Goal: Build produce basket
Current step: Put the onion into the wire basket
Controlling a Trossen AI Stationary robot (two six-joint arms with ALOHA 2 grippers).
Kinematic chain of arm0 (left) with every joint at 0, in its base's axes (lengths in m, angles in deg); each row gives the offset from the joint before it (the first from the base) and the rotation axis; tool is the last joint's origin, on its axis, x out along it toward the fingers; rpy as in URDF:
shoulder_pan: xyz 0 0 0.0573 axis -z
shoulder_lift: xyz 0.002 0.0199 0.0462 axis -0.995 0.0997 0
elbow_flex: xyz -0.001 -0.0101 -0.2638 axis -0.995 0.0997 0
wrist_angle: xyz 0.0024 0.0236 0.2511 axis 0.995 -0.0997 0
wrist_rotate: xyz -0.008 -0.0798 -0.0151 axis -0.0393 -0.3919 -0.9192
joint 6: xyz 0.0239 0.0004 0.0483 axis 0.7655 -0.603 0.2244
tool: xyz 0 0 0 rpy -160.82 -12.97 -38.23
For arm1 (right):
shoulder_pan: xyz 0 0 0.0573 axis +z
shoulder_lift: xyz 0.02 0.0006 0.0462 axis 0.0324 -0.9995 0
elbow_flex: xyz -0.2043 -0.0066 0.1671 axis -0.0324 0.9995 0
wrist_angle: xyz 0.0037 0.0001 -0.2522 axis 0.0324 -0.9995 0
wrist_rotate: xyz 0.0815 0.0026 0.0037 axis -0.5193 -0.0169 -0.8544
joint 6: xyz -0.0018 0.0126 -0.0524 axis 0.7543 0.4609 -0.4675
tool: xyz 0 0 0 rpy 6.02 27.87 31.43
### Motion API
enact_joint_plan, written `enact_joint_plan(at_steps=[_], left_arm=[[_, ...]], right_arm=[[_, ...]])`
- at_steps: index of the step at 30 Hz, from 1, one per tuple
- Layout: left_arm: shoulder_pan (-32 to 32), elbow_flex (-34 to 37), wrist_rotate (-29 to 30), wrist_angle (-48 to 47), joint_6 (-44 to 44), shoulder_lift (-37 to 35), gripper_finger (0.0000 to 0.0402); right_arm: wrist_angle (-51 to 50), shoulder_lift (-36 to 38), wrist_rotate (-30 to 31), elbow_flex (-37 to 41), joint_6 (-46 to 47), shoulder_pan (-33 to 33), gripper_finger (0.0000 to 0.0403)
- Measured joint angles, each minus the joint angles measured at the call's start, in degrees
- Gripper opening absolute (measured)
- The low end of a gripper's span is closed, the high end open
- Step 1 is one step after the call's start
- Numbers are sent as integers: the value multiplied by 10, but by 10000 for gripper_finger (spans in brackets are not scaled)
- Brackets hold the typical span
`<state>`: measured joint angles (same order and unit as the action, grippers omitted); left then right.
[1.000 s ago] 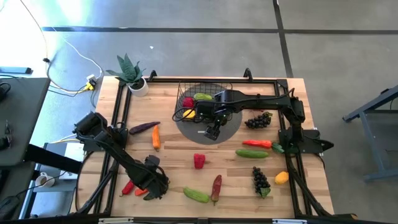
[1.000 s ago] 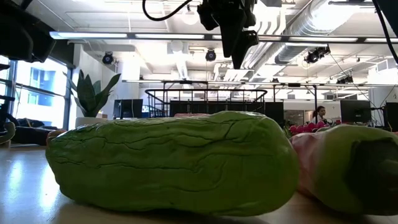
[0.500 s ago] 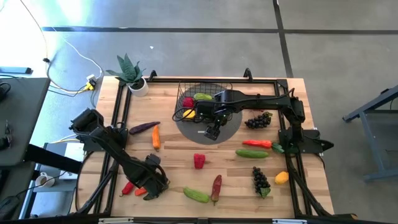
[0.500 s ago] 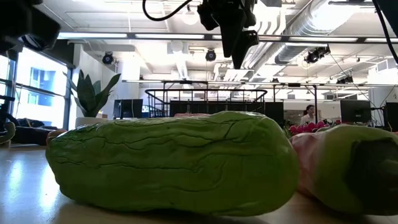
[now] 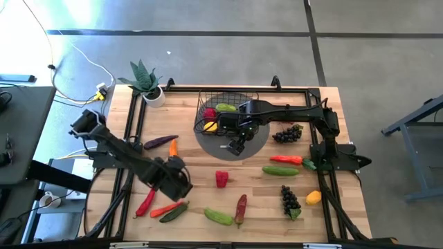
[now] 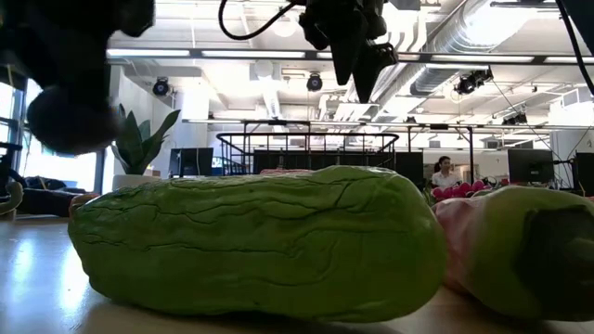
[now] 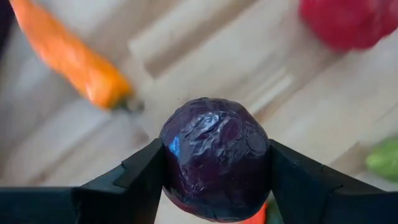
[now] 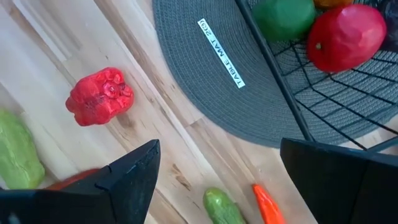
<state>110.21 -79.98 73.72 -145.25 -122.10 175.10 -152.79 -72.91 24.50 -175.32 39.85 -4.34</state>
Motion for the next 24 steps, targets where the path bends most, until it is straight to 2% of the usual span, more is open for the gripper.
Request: enact_joint_plan(at_steps=[9, 19, 24], left_arm=[[-96, 0, 39, 0, 192, -69, 234], [-189, 0, 43, 9, 393, -110, 234], [-227, 0, 33, 27, 484, -114, 234]], right_arm=[[-1, 0, 2, 0, 66, 2, 314], [-1, 0, 100, 0, 189, 6, 314], [0, 0, 115, 0, 239, -3, 314]])
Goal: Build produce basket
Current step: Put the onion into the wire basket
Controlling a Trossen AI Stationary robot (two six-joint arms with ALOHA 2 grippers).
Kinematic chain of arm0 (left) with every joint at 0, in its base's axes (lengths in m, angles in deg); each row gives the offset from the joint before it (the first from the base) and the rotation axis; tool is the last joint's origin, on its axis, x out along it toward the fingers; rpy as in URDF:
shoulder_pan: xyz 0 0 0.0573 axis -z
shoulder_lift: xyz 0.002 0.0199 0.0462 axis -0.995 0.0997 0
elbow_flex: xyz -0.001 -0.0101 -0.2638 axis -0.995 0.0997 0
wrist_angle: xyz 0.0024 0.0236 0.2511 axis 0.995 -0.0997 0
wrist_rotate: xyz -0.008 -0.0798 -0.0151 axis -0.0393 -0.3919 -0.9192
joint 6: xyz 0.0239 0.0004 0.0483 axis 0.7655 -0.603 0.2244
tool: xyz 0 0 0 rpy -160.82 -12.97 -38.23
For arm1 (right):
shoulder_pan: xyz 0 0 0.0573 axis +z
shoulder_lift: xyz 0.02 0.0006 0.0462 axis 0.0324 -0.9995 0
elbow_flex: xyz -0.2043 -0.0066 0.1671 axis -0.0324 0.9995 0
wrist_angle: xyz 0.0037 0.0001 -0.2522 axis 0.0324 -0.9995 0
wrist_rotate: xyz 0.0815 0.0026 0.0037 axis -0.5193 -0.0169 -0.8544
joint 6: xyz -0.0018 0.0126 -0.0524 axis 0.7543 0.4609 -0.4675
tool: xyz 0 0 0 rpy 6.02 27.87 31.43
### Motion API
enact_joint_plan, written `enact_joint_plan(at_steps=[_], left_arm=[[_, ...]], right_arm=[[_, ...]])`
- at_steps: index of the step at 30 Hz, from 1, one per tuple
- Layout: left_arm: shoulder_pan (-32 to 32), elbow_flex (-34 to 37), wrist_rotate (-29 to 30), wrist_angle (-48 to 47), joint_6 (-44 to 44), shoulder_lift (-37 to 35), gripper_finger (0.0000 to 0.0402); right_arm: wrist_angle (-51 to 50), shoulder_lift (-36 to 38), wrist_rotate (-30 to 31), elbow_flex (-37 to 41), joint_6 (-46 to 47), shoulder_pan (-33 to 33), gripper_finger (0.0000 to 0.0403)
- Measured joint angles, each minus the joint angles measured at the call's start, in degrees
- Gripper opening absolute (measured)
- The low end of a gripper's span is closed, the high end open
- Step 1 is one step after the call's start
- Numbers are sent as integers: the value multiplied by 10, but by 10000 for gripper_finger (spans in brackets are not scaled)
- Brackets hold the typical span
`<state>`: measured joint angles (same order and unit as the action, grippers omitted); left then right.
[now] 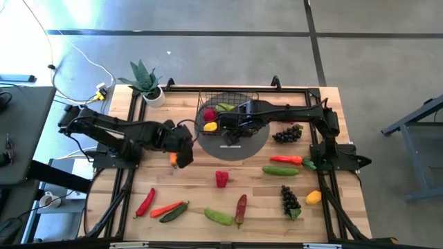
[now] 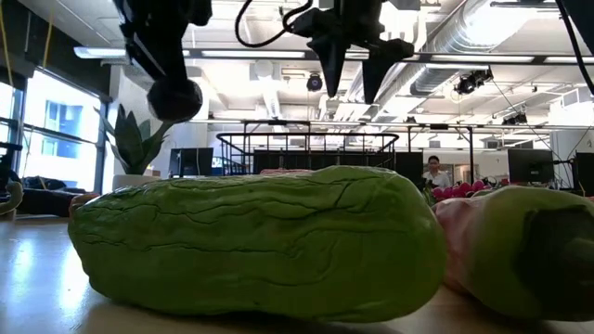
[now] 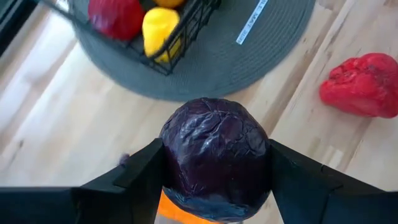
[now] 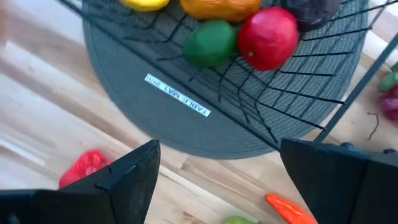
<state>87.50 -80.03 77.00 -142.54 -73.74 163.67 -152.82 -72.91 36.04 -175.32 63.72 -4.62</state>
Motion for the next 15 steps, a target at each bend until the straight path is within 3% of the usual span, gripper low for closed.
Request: enact_joint_plan(at_steps=[7, 15], left_arm=[[-62, 0, -51, 90, 126, 0, 234], [-145, 0, -127, 175, 212, 0, 234]], right_arm=[[1, 0, 3, 0, 41, -17, 314], [1, 0, 22, 0, 71, -42, 314]])
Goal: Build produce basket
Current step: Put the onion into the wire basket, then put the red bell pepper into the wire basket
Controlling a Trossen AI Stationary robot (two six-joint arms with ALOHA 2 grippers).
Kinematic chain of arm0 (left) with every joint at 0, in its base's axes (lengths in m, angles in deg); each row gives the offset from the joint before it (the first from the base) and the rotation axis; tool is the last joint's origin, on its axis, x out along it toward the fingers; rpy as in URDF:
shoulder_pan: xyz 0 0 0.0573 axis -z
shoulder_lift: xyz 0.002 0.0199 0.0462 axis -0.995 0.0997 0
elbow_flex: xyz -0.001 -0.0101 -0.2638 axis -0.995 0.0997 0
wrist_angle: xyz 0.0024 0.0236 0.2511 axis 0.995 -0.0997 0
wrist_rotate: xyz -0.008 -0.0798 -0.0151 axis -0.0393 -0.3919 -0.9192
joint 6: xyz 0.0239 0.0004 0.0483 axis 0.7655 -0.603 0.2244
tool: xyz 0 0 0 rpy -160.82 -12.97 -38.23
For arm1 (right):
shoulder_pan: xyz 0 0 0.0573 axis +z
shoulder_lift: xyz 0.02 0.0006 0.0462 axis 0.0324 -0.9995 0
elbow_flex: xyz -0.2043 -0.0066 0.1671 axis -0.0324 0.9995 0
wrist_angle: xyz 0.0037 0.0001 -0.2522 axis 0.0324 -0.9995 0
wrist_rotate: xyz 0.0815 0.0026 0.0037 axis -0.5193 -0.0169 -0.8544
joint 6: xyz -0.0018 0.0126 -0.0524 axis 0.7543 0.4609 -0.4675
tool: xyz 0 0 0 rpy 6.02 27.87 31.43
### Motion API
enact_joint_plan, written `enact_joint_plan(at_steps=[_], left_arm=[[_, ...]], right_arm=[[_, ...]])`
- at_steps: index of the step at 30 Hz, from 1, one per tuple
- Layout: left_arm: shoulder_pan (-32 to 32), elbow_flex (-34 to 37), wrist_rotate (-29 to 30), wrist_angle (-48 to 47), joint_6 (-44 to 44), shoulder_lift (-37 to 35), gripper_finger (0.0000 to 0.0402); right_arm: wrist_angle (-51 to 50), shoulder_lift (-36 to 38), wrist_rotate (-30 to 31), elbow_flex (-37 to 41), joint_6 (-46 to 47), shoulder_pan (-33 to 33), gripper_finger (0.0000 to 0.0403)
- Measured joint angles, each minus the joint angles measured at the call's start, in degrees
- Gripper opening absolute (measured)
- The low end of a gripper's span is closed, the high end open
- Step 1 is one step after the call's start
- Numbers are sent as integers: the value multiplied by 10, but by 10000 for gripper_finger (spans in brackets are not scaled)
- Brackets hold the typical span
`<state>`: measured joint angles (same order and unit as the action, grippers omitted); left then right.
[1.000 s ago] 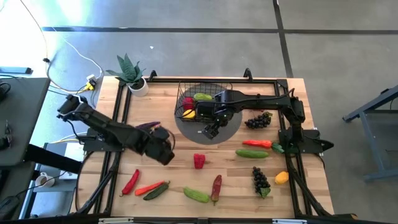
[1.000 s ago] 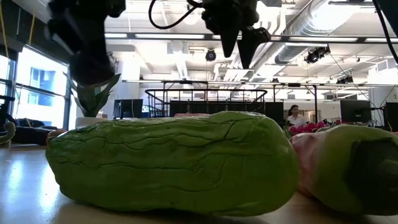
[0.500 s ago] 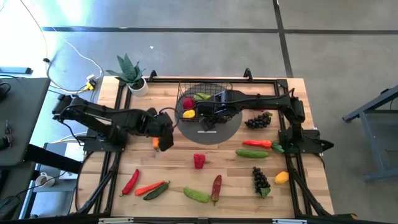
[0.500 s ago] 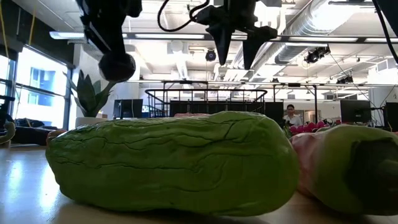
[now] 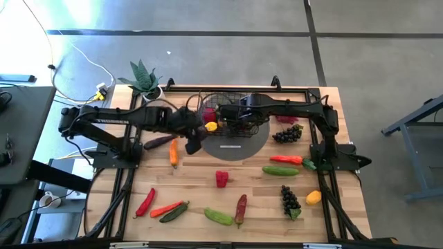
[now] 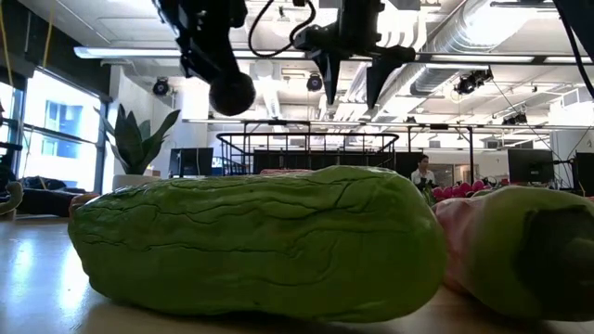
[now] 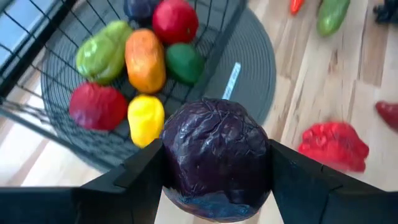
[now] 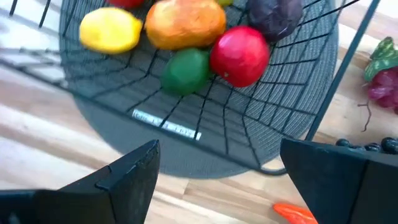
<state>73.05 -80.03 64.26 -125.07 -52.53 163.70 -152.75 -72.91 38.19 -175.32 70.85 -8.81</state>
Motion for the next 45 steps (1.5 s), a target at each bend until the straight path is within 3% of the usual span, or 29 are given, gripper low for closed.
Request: enact_joint_plan(at_steps=[9, 21, 28, 38, 45], left_arm=[[-64, 0, -25, 64, 72, 0, 235], [-125, 0, -31, 161, 123, 9, 243], [-152, 0, -90, 175, 152, 49, 246], [-179, 0, -167, 180, 152, 117, 299], [-190, 0, -170, 182, 161, 130, 319]], right_arm=[[4, 0, 12, 0, 9, -35, 314], [4, 0, 10, 0, -59, -88, 314], [4, 0, -4, 0, -103, -136, 314], [4, 0, -7, 0, -138, -170, 314], [3, 0, -8, 0, -156, -172, 314]])
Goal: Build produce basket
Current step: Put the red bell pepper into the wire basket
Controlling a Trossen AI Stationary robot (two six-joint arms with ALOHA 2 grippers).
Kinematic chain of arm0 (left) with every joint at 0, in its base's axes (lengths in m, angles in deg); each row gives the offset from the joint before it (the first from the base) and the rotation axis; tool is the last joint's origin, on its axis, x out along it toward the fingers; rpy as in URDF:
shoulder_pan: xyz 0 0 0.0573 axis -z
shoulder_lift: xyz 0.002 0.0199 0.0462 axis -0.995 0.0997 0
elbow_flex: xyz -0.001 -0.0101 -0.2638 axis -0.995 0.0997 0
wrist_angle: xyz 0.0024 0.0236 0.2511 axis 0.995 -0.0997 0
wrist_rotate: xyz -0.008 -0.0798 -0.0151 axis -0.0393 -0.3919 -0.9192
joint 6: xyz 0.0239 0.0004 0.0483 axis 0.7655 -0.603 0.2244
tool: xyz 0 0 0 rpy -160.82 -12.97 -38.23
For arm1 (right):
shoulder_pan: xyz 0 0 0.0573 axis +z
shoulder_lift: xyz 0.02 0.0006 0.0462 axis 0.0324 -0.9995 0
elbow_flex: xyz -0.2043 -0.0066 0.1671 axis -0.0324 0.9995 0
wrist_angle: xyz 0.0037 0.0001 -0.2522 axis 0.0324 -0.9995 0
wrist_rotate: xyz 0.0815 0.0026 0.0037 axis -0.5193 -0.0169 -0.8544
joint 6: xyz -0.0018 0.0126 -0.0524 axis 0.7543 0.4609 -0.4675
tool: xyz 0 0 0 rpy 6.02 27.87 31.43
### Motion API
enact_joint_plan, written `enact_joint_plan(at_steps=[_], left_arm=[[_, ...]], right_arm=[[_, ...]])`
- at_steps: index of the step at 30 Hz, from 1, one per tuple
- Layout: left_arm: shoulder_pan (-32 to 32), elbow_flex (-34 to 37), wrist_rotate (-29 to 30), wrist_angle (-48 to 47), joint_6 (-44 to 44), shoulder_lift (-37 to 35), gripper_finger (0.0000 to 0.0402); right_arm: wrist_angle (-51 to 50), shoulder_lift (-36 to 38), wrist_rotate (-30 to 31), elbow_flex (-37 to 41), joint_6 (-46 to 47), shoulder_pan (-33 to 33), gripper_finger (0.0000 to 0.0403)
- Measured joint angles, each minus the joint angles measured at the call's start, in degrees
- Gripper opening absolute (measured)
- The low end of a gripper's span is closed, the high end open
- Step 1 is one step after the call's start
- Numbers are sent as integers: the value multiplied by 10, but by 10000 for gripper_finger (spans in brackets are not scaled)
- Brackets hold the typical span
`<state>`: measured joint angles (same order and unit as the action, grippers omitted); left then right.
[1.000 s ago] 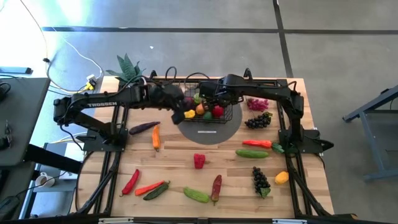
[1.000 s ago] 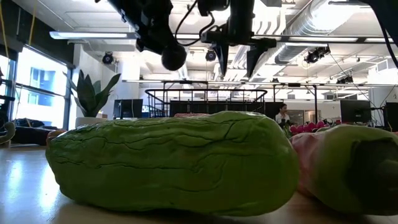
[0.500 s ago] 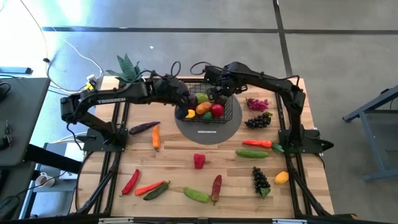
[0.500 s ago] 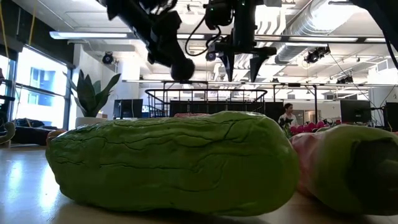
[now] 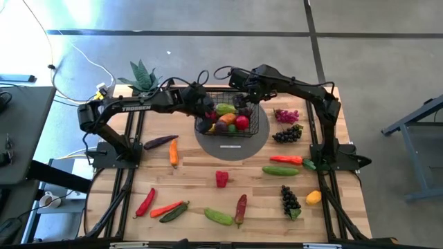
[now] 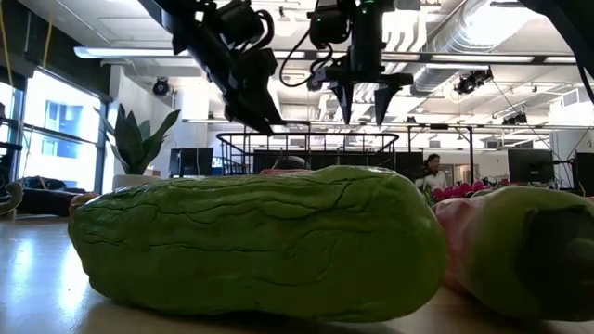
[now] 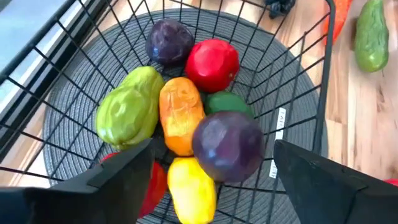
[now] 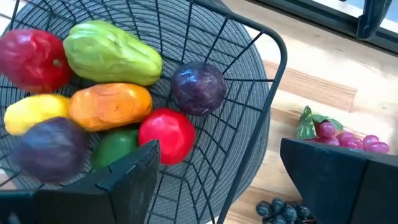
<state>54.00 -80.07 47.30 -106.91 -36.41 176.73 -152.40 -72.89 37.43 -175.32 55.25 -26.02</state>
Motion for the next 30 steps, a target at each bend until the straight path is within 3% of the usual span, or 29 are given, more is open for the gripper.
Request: enact_joint_plan(at_steps=[13, 30], left_arm=[[-21, 0, -3, -24, -31, -28, 323], [-21, 0, 4, -129, -30, -181, 323]], right_arm=[[-9, 0, -34, 0, -11, 33, 314], [-8, 1, -69, 0, 169, 183, 314]])
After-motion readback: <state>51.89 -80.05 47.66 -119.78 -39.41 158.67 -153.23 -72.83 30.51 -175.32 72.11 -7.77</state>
